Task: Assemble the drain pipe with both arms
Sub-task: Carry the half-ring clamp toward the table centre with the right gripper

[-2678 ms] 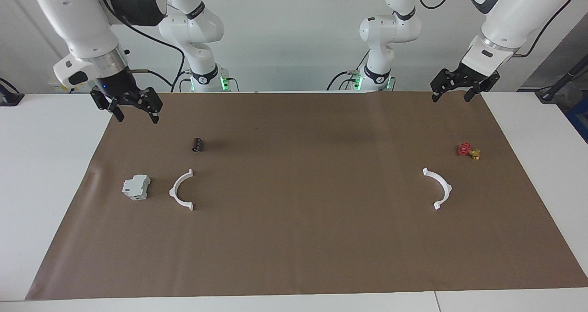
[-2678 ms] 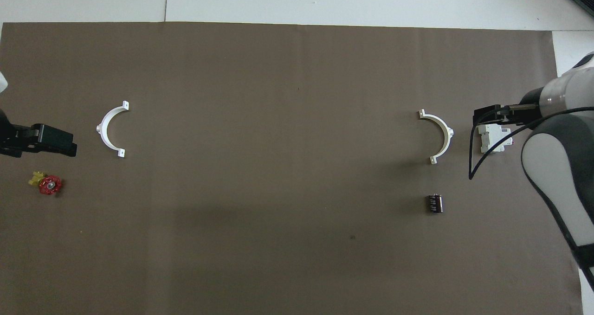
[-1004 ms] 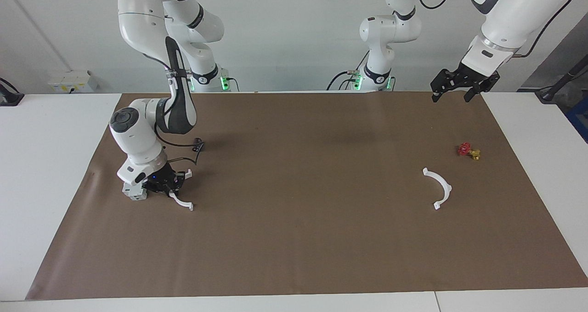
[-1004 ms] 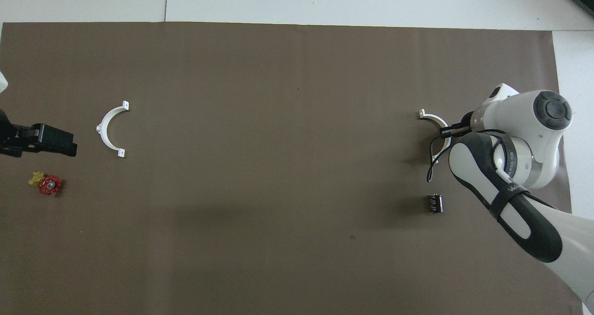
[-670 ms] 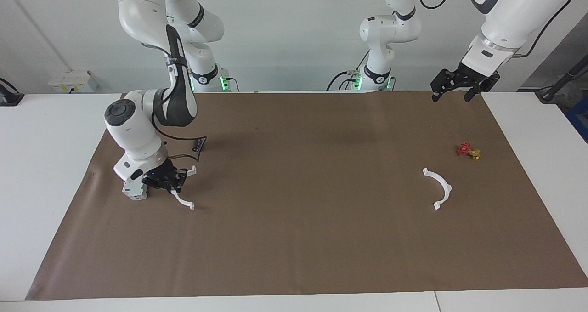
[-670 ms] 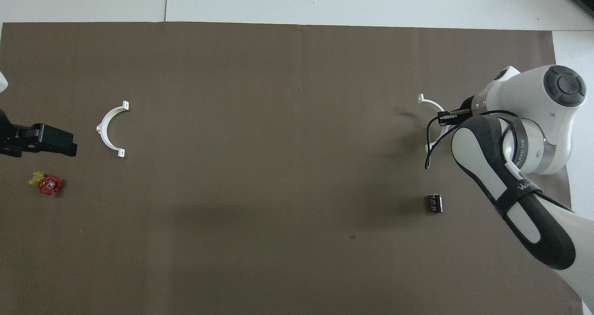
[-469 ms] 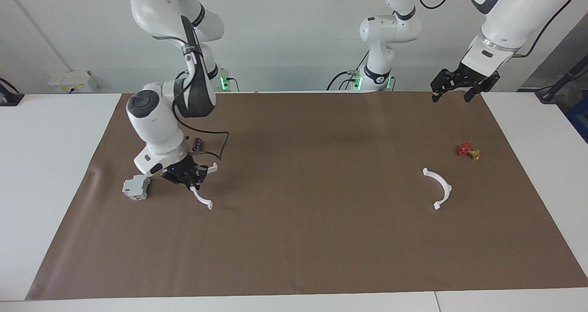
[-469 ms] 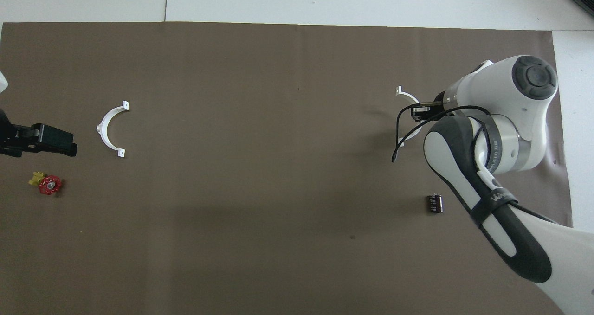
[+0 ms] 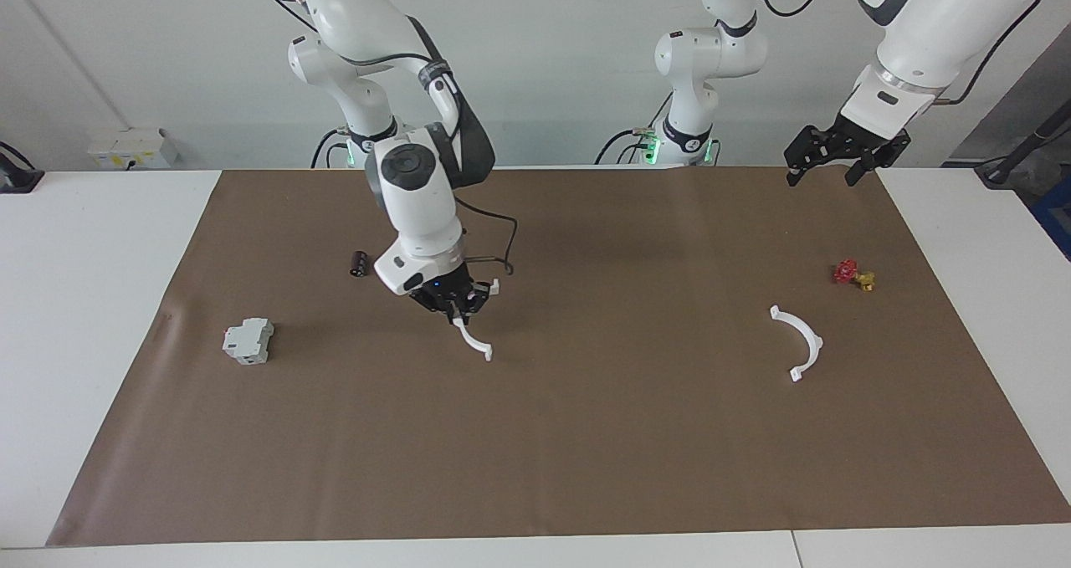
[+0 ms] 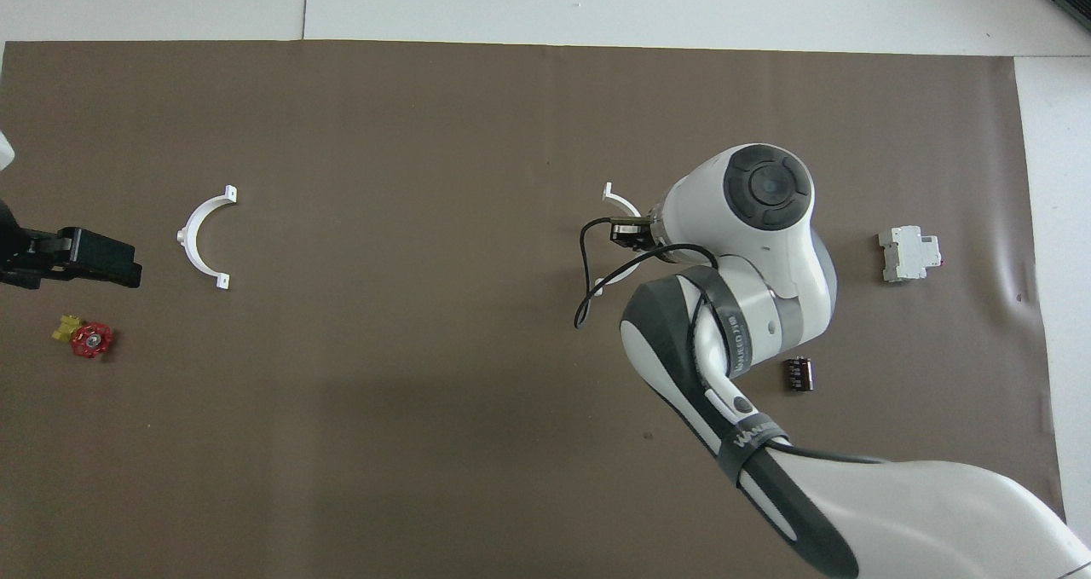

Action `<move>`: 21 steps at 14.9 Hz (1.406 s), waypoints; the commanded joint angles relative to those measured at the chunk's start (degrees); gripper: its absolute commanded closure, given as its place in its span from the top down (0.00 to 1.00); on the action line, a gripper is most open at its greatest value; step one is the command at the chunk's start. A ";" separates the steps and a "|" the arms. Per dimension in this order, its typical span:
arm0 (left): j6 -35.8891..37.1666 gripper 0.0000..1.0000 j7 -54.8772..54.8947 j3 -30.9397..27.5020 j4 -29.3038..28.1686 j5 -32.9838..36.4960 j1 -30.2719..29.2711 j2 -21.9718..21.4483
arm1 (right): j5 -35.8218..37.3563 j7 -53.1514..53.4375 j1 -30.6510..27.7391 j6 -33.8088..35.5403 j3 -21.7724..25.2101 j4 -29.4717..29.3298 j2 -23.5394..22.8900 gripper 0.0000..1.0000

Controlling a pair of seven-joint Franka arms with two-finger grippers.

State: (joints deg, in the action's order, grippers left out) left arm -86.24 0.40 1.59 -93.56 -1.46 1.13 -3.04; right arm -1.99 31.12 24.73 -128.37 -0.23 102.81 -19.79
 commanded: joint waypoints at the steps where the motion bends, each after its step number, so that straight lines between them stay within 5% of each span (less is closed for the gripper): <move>1: -1.13 1.00 0.74 -0.09 -1.36 0.40 -0.07 -0.83 | 4.44 4.39 3.31 -0.13 0.23 -6.56 -6.13 0.00; 21: -1.39 1.00 0.74 -0.09 -1.36 0.40 -0.16 -0.56 | 5.86 7.03 10.16 -5.49 0.14 -6.75 -11.32 0.00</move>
State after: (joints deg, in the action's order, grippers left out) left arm -86.28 0.40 1.58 -93.57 -1.45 1.13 -3.04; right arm 3.28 36.54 34.74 -133.16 -0.19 97.40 -29.98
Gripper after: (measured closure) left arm 0.000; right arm 0.793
